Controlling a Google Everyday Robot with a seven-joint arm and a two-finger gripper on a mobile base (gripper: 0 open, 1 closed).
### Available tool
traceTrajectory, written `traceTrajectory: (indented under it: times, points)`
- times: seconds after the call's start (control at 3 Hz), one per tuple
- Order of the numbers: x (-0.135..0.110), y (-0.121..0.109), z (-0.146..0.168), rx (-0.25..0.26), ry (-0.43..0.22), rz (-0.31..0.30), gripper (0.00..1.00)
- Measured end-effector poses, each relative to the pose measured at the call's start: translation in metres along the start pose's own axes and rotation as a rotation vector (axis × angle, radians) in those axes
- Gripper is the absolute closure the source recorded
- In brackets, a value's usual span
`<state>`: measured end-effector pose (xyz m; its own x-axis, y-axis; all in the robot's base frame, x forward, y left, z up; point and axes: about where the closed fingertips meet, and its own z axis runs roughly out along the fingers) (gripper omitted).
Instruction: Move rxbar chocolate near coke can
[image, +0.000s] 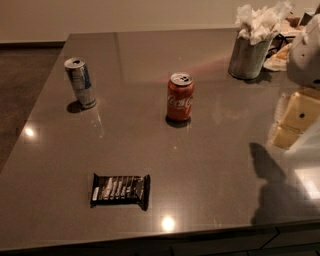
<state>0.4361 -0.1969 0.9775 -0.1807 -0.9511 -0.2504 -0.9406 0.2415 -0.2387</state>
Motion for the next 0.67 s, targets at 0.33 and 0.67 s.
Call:
traceTrajectory:
  times: [0.33,0.67]
  points:
    - [-0.048,0.02,0.016,-0.063,-0.111,-0.07,0.0]
    - [-0.102,0.052,0.039,-0.125,-0.191,-0.166,0.0]
